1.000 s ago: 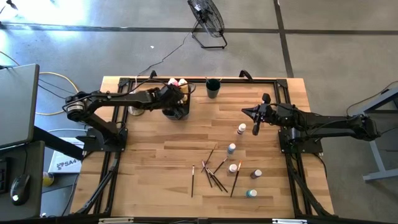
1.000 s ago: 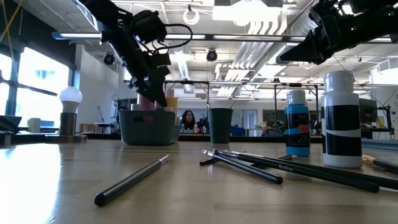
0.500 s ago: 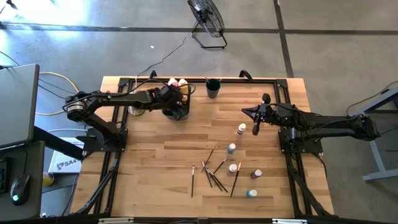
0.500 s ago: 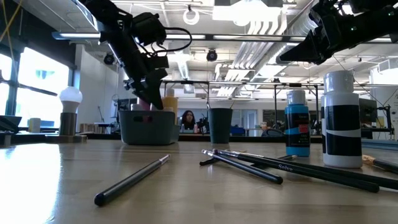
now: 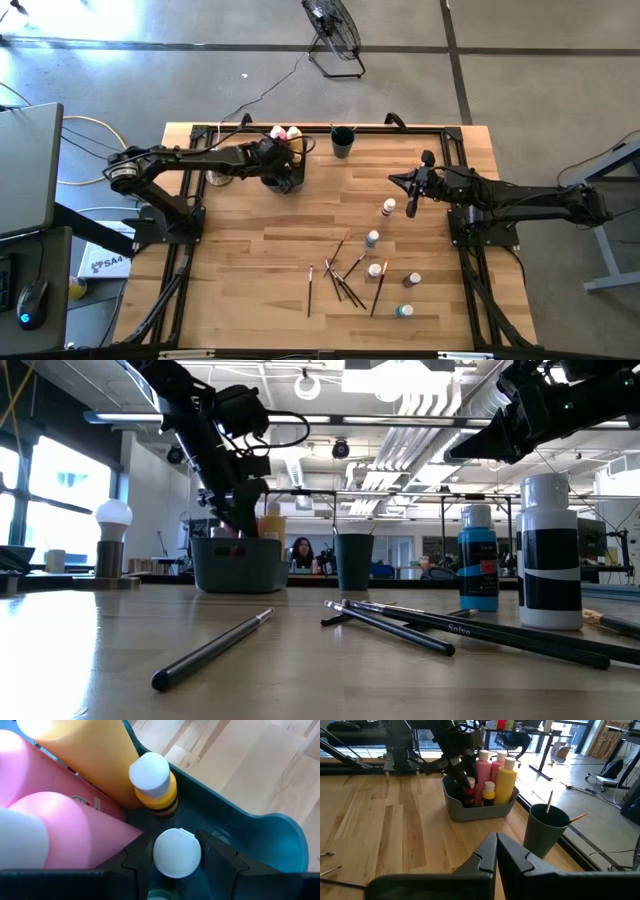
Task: Pick & Place Paint Supplies
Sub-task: Put the small red paint bottle into the green bin
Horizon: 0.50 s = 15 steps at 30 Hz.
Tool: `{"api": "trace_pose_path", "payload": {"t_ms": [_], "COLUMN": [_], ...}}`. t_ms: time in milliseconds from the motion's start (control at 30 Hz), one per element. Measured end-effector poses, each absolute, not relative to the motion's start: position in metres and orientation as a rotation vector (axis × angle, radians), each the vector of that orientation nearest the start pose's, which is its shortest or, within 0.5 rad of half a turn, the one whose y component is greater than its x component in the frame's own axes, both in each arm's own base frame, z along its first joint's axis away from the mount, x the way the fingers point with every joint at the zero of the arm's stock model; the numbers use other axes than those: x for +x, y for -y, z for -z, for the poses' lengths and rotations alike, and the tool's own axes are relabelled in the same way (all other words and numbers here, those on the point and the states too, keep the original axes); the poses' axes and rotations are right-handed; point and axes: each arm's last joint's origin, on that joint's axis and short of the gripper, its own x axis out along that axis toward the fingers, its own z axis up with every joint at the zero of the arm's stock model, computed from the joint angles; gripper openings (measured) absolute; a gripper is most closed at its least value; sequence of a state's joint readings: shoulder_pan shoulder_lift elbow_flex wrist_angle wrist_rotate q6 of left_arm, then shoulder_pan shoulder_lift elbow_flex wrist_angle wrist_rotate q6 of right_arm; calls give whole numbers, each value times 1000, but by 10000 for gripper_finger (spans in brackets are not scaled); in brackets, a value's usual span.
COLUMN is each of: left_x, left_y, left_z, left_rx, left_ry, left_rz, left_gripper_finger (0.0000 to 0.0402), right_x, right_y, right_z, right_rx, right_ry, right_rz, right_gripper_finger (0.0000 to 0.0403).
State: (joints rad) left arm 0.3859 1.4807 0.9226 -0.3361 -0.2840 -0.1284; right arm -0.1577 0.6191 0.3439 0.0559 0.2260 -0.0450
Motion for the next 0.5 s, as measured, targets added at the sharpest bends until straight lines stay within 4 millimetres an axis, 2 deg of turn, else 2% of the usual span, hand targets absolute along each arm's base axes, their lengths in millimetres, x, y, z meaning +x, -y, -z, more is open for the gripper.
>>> {"api": "trace_pose_path", "payload": {"t_ms": [167,400,500], "left_x": [273,275,275], "left_y": [-119,-121,-120], "left_z": [-209,-198,-197], "left_rx": [-164,-129,-142], "left_ry": [-884,-936,-953], "left_rz": [-679,-685,-653], "left_gripper_finger": [152,233,254], "right_x": [148,148,148], "right_y": [30,30,30], "right_z": [-227,-227,-227], "right_rx": [-52,-52,-52], "right_ry": [-229,-229,-229], "right_rz": [377,376,376], "right_gripper_finger": [4,4,4]}}
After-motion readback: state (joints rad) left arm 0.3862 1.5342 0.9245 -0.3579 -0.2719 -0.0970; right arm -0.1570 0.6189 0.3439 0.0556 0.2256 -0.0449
